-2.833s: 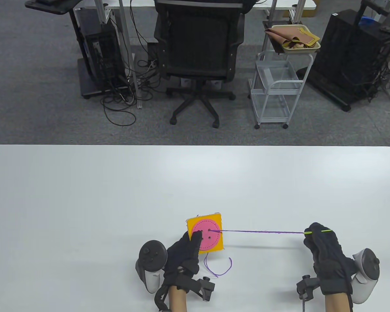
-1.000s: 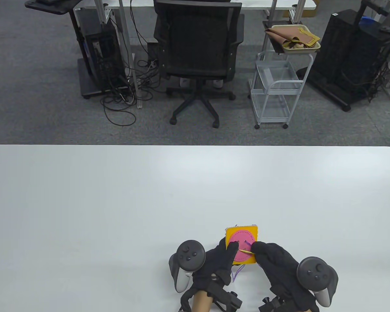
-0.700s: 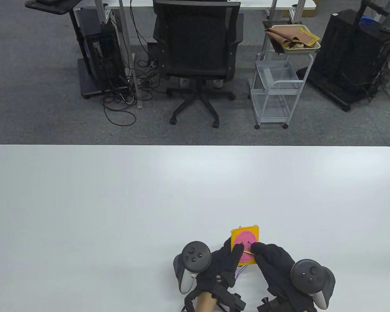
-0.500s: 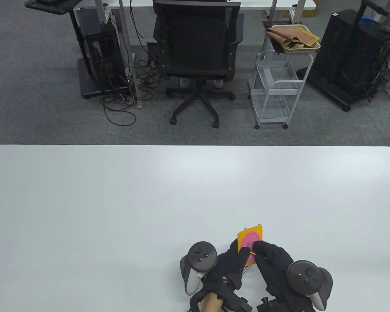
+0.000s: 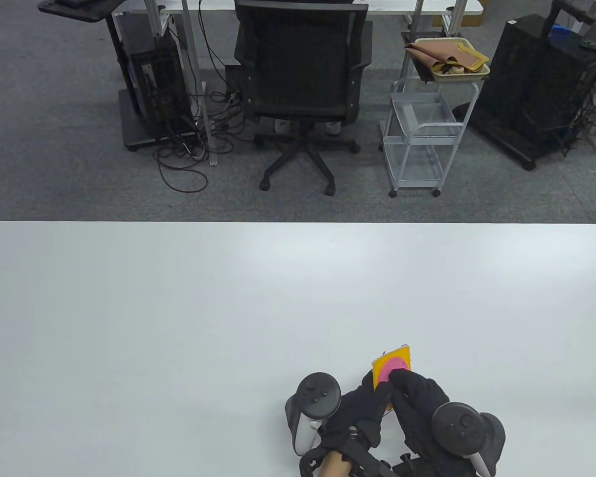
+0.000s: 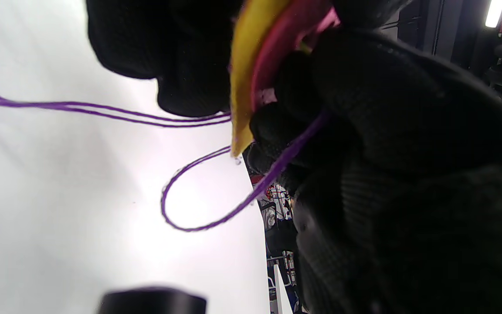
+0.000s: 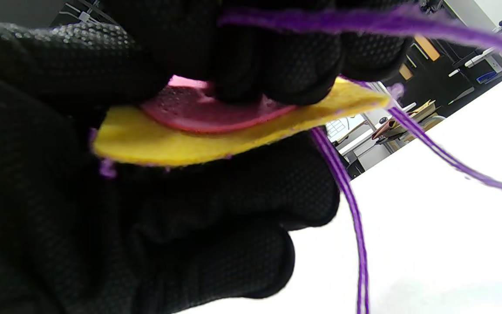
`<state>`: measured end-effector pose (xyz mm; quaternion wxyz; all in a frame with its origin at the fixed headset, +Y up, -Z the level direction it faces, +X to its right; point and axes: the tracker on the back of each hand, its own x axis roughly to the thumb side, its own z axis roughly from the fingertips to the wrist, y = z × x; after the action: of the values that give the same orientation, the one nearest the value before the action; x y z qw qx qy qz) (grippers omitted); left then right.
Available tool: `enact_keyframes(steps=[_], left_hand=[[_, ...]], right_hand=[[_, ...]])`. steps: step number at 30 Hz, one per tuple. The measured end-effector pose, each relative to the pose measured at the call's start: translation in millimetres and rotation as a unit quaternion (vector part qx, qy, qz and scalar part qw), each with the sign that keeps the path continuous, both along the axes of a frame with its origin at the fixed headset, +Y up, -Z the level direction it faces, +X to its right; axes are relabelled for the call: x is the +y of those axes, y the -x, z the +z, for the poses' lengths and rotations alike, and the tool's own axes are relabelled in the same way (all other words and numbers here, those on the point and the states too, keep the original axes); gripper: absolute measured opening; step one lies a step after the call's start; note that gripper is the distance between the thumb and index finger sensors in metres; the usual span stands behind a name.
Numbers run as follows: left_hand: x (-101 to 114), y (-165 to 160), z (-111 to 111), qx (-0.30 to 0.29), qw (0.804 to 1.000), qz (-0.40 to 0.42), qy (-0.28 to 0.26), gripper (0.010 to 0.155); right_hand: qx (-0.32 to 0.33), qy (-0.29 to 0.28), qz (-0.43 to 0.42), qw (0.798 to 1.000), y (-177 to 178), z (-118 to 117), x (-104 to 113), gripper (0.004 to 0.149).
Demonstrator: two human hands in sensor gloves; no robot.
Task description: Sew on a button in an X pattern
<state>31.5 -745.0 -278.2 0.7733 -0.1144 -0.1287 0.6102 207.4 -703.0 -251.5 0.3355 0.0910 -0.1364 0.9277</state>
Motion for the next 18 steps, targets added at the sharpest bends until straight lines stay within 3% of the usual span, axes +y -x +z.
enact_keyframes(steps=[12, 18], left_hand=[[5, 6, 0, 0.035, 0.998, -0.027, -0.04, 0.056], [6, 20, -5, 0.057, 0.997, -0.002, -0.049, 0.055]], right_hand=[[0.011, -0.014, 0.005, 1.0, 5, 3, -2, 0.048], [0.036, -0.017, -0.059, 0.997, -6, 6, 7, 0.056]])
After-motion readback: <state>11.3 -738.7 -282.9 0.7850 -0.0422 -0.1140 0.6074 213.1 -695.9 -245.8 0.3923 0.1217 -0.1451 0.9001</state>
